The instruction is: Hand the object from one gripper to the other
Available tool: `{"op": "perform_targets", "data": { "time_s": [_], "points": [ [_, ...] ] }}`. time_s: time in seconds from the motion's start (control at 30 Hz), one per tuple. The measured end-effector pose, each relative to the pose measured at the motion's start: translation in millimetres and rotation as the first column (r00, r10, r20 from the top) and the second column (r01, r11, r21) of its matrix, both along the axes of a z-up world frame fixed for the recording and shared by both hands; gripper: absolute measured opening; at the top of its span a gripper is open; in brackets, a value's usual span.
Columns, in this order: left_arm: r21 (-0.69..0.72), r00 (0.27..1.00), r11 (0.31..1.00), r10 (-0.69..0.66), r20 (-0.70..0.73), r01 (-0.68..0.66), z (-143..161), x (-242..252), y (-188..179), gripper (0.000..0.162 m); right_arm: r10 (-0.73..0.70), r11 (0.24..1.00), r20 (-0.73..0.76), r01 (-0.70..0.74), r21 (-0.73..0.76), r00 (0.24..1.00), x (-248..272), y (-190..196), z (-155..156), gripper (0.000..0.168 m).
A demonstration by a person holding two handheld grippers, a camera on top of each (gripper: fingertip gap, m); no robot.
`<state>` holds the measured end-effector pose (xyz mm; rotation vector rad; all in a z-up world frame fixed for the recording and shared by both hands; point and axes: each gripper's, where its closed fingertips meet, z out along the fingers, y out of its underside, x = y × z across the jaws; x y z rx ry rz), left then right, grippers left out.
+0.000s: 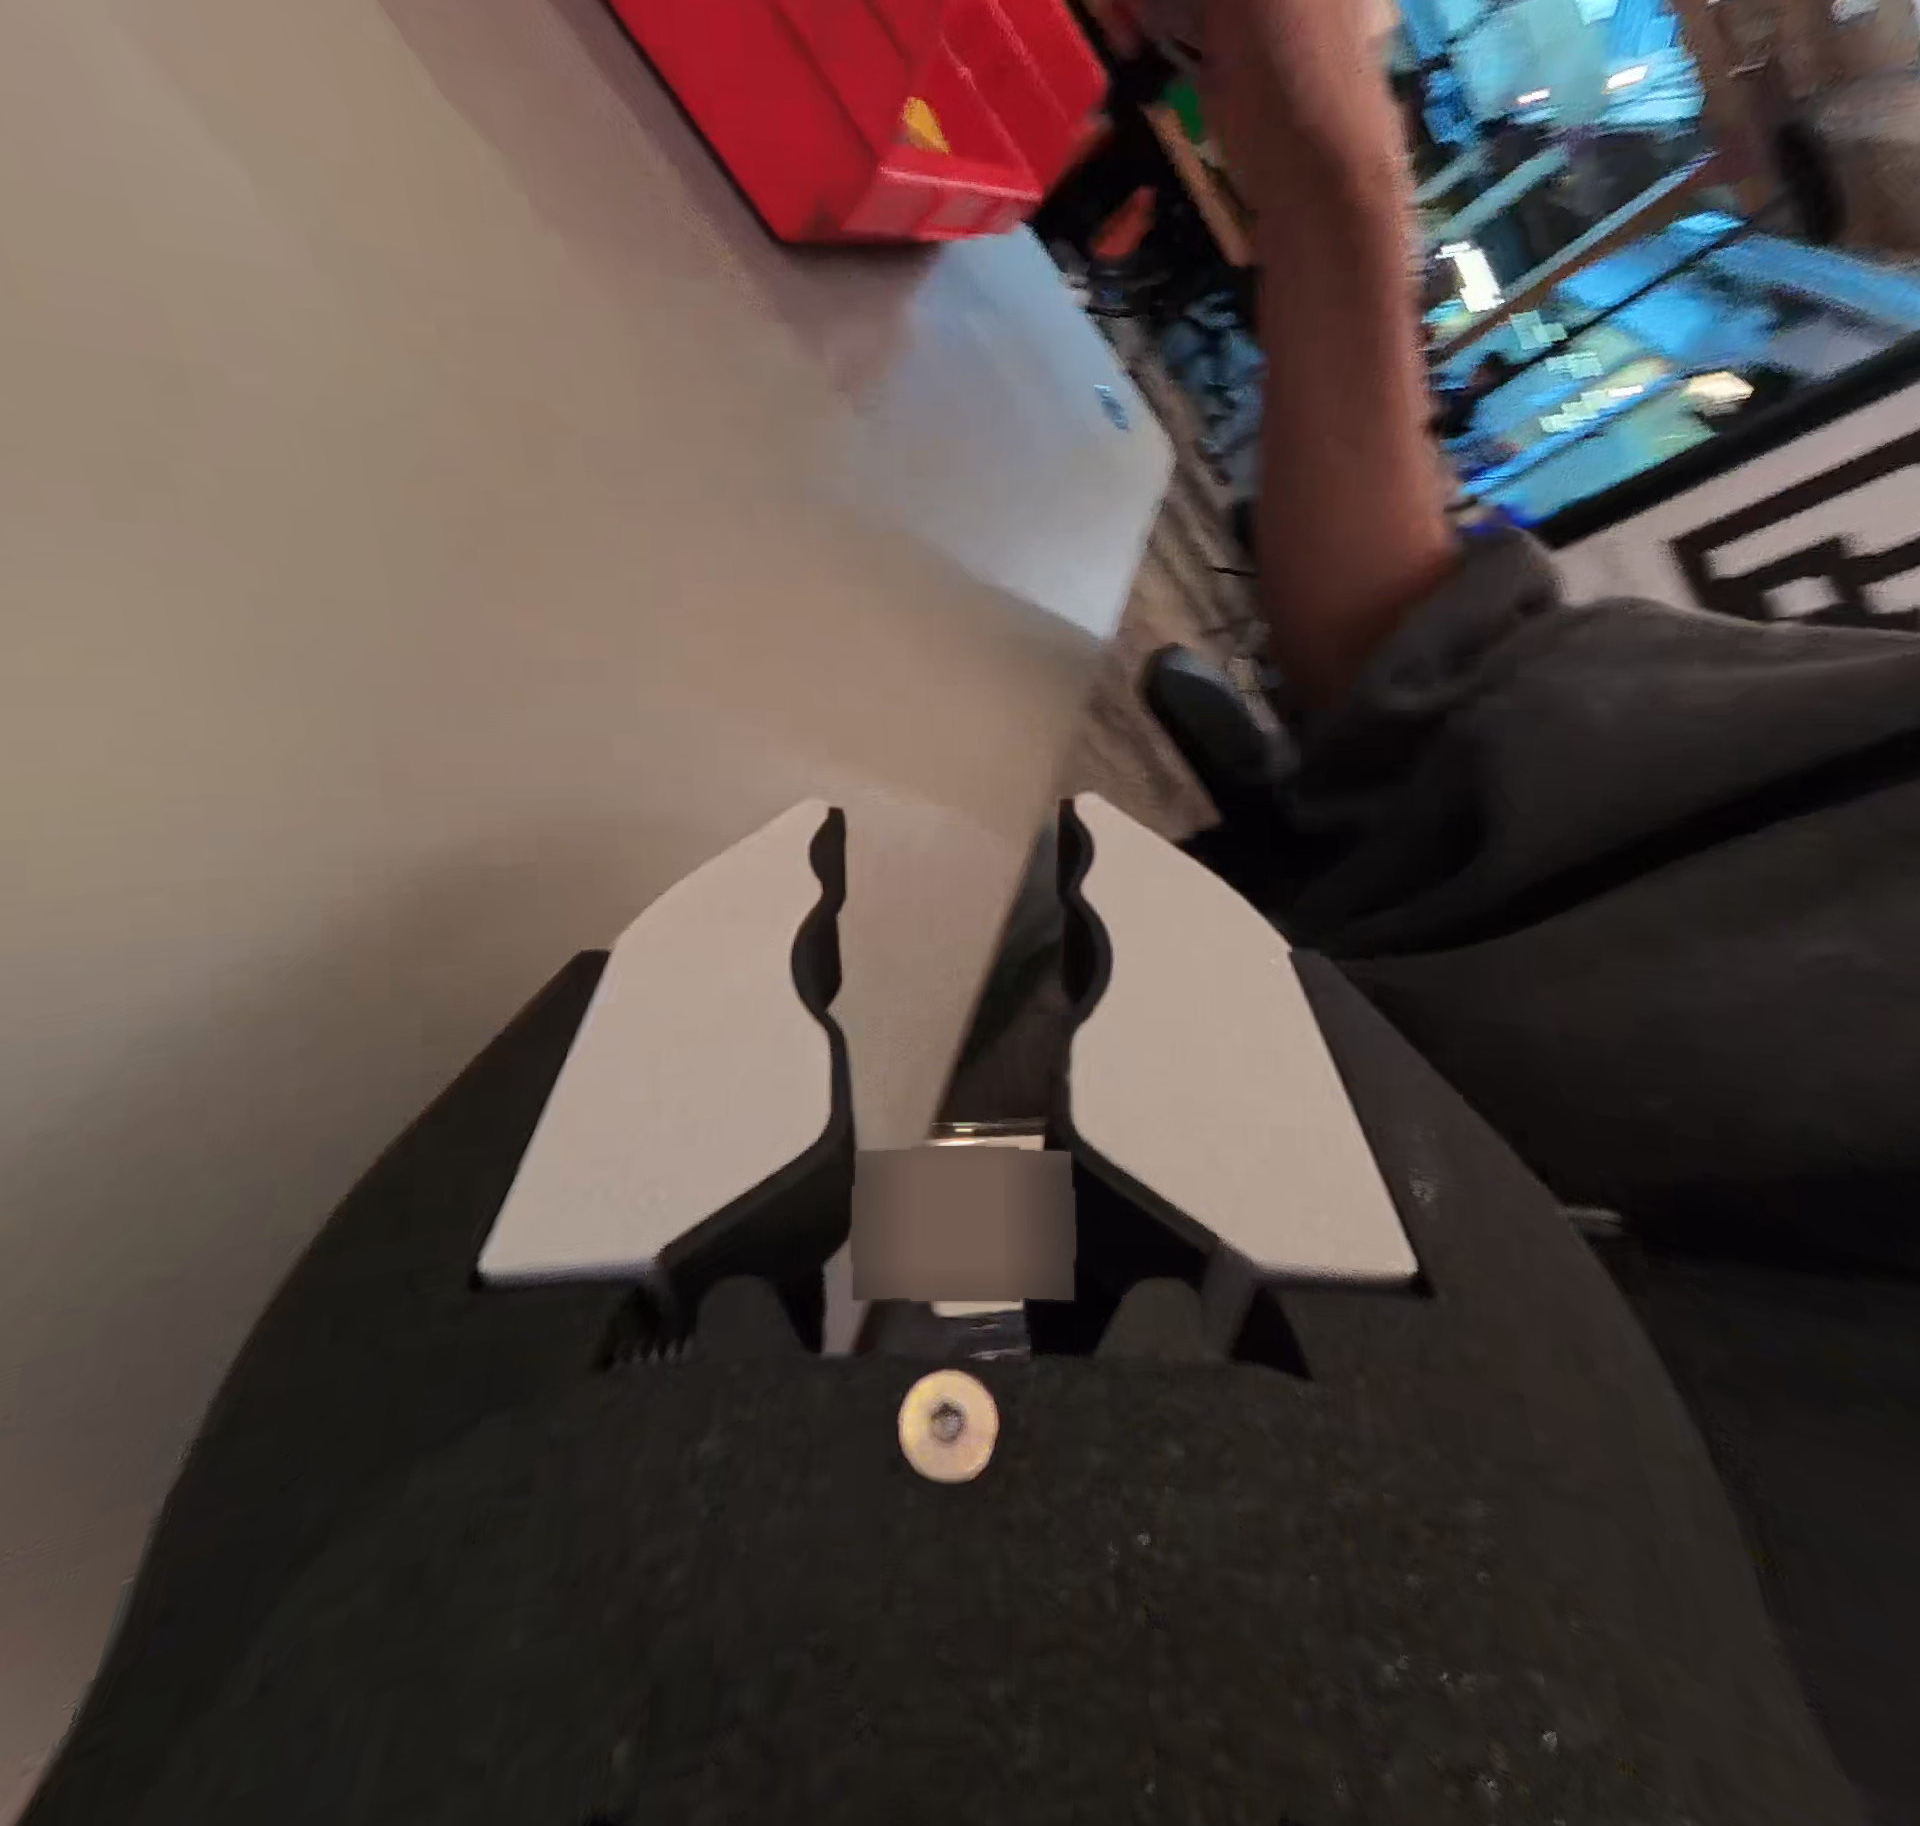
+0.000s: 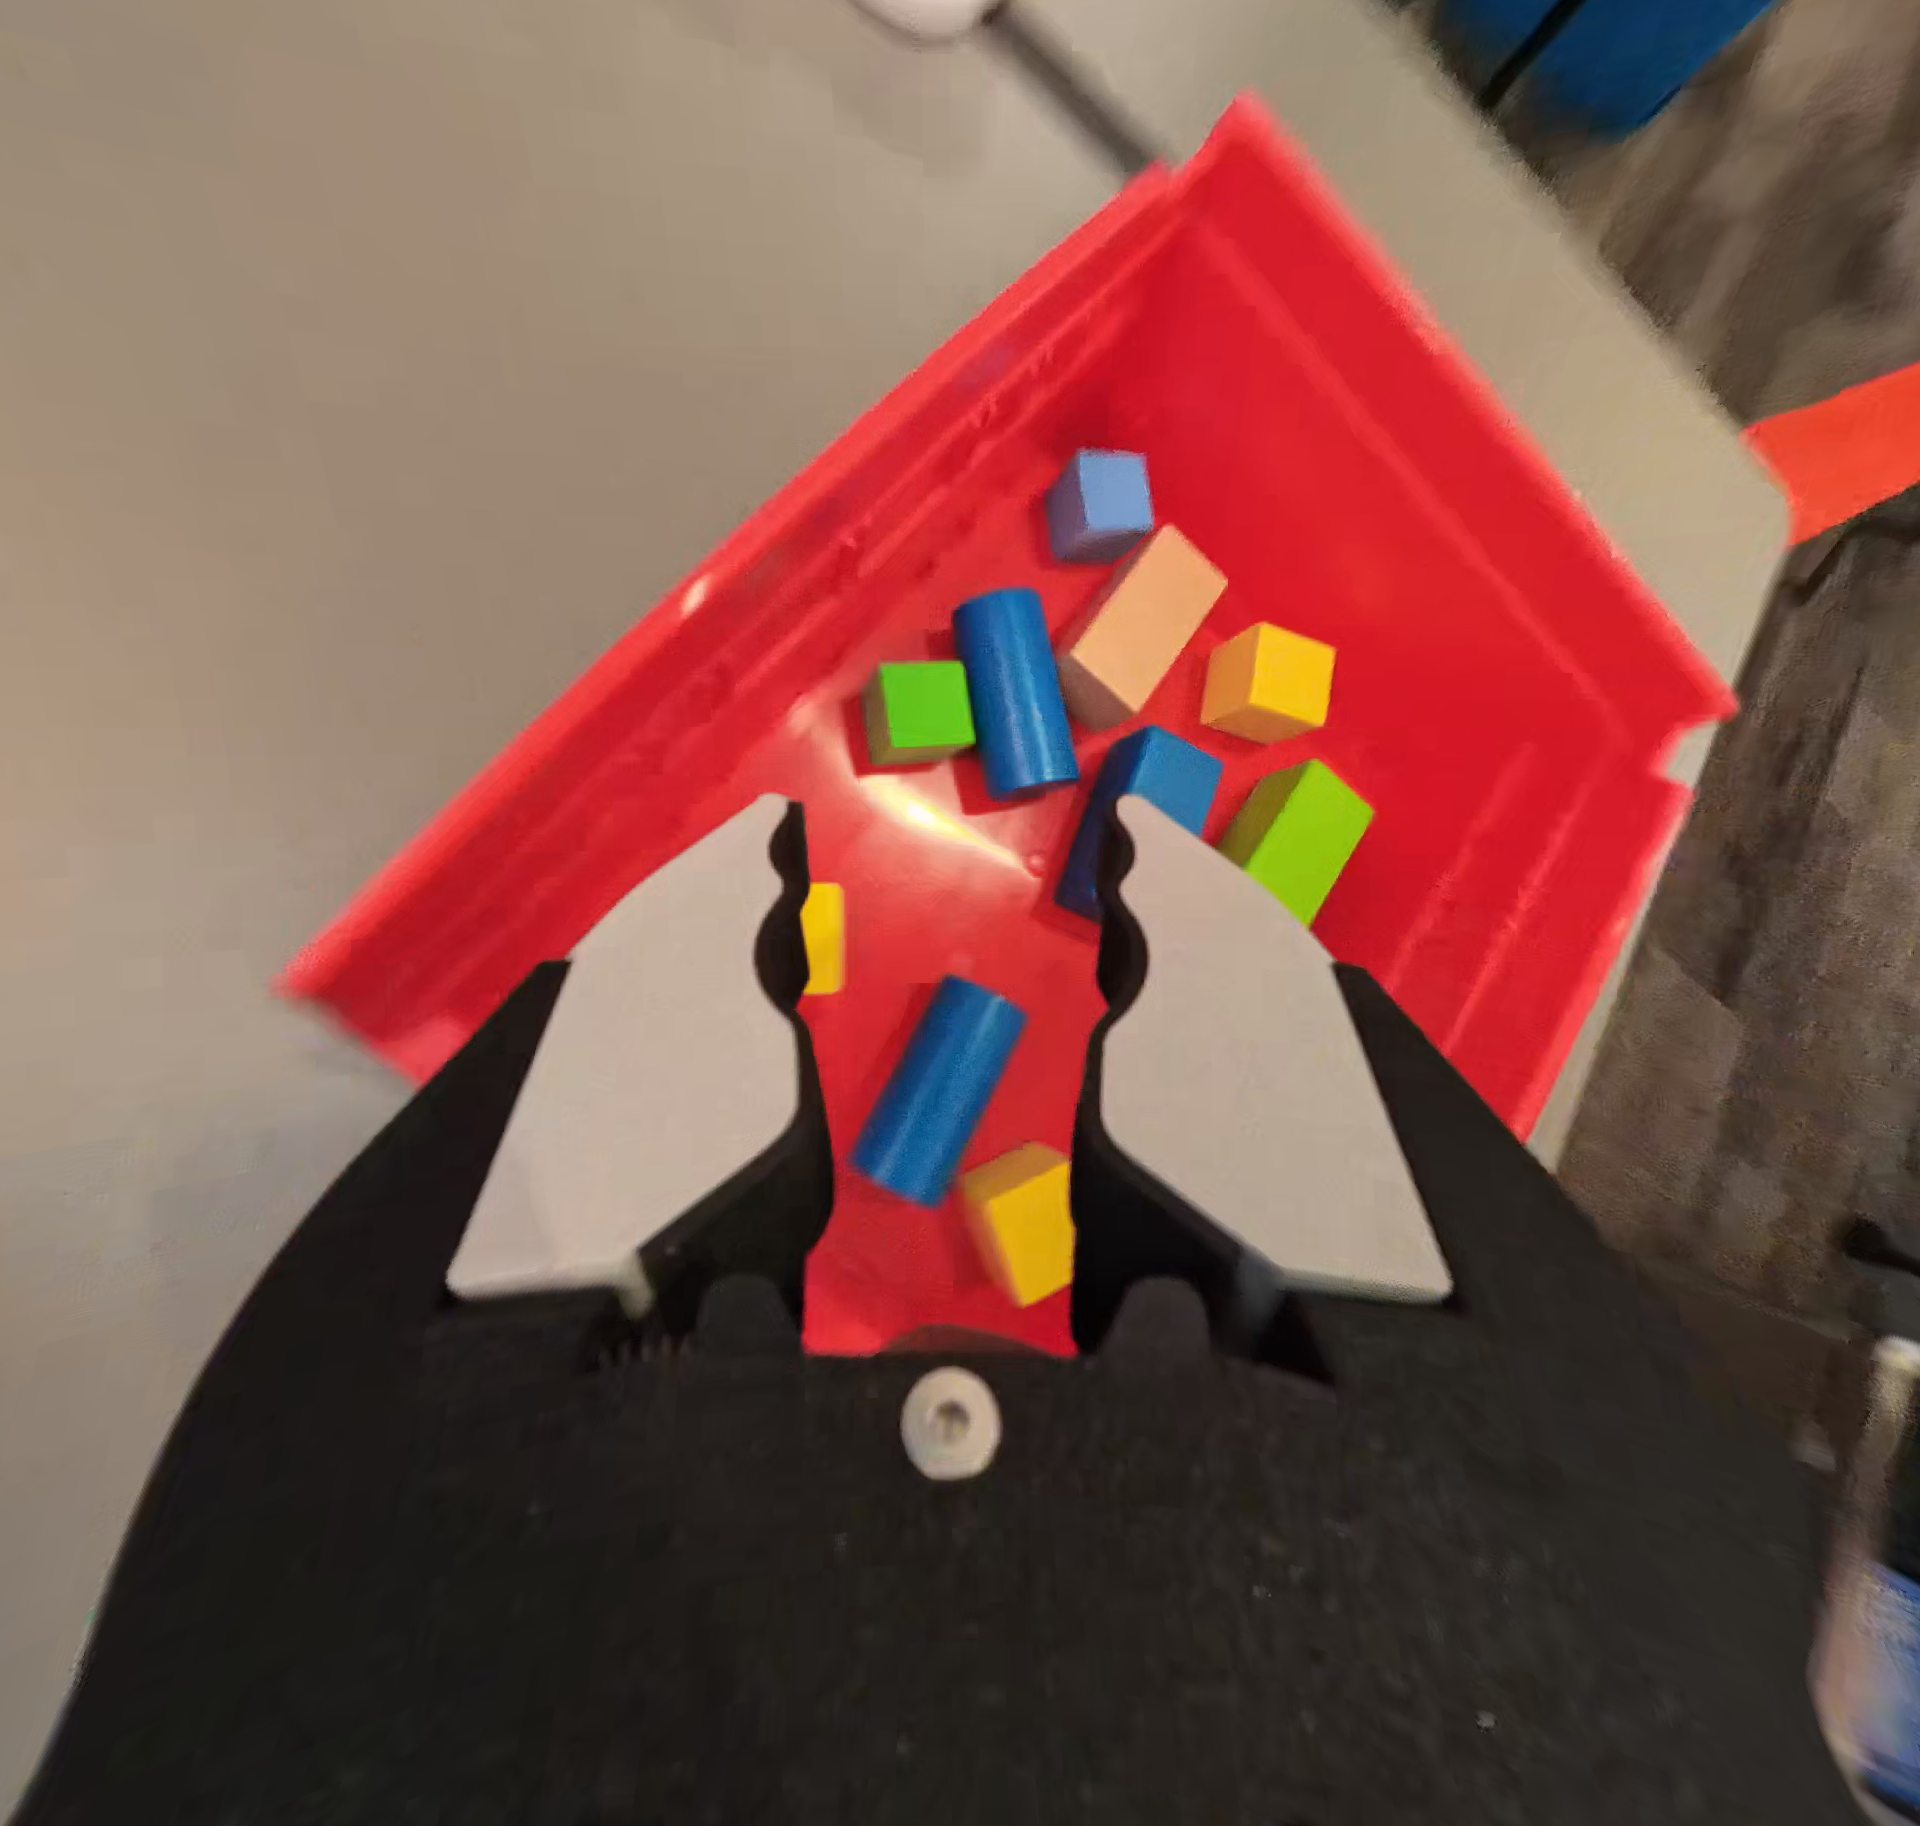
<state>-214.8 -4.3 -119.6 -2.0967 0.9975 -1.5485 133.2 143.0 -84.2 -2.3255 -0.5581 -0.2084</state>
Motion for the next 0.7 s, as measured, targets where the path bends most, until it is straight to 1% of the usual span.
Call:
{"op": "perform_targets", "data": {
  "time_s": [0.07,0.1,0.17,0.2,0.23,0.3,0.4,0.47,0.5,0.57,0.6,0.67,0.7],
  "points": [
    [0.128,0.995,0.989,0.085,-0.058,-0.077,-1.1,-7.1,16.7,0.039,0.006,0.986,-0.193,0.026,0.162,0.981,-25.4,-36.1,15.7,0.053],
    [0.193,0.988,0.974,0.136,-0.075,-0.119,0.7,-11.1,25.9,0.039,0.042,0.976,-0.306,0.027,0.217,0.951,-44.4,-56.4,16.0,0.051],
    [0.301,0.970,0.934,0.226,-0.089,-0.190,5.1,-20.1,41.6,0.045,0.114,0.952,-0.503,0.051,0.303,0.857,-81.6,-96.2,8.3,0.048],
    [0.341,0.960,0.914,0.266,-0.092,-0.220,6.8,-24.9,48.5,0.046,0.128,0.938,-0.566,0.085,0.336,0.814,-94.2,-113.2,1.6,0.046],
    [0.368,0.951,0.898,0.294,-0.095,-0.241,8.0,-29.3,54.0,0.046,0.140,0.918,-0.599,0.122,0.376,0.789,-102.5,-127.2,-4.4,0.047],
    [0.393,0.941,0.883,0.320,-0.106,-0.256,11.0,-36.0,62.1,0.046,0.148,0.867,-0.596,0.186,0.461,0.789,-107.4,-143.9,-11.7,0.046],
    [0.463,0.914,0.833,0.392,-0.107,-0.303,23.6,-53.7,84.6,0.046,0.195,0.864,-0.593,0.149,0.480,0.782,-115.2,-150.9,-4.5,0.048],
    [0.523,0.893,0.785,0.440,-0.093,-0.332,41.2,-71.2,104.0,0.047,0.217,0.847,-0.566,0.135,0.514,0.796,-112.7,-151.3,0.9,0.048],
    [0.547,0.890,0.765,0.449,-0.076,-0.339,53.1,-79.5,112.8,0.048,0.204,0.849,-0.550,0.133,0.511,0.810,-110.4,-151.3,-1.9,0.048],
    [0.589,0.890,0.747,0.445,-0.097,-0.309,69.2,-96.3,130.9,0.061,0.187,0.858,-0.549,0.136,0.495,0.814,-108.9,-150.9,-8.7,0.048],
    [0.614,0.879,0.736,0.456,-0.137,-0.286,72.8,-106.6,143.8,0.062,0.191,0.866,-0.572,0.137,0.480,0.798,-110.8,-150.4,-10.9,0.048],
    [0.671,0.820,0.693,0.528,-0.220,-0.265,75.7,-129.8,180.2,0.061,0.203,0.881,-0.634,0.142,0.450,0.746,-115.8,-149.7,-12.2,0.048],
    [0.687,0.795,0.685,0.546,-0.266,-0.241,74.6,-138.3,198.0,0.061,0.211,0.885,-0.659,0.145,0.442,0.722,-117.5,-149.3,-12.0,0.048]
  ]
}}
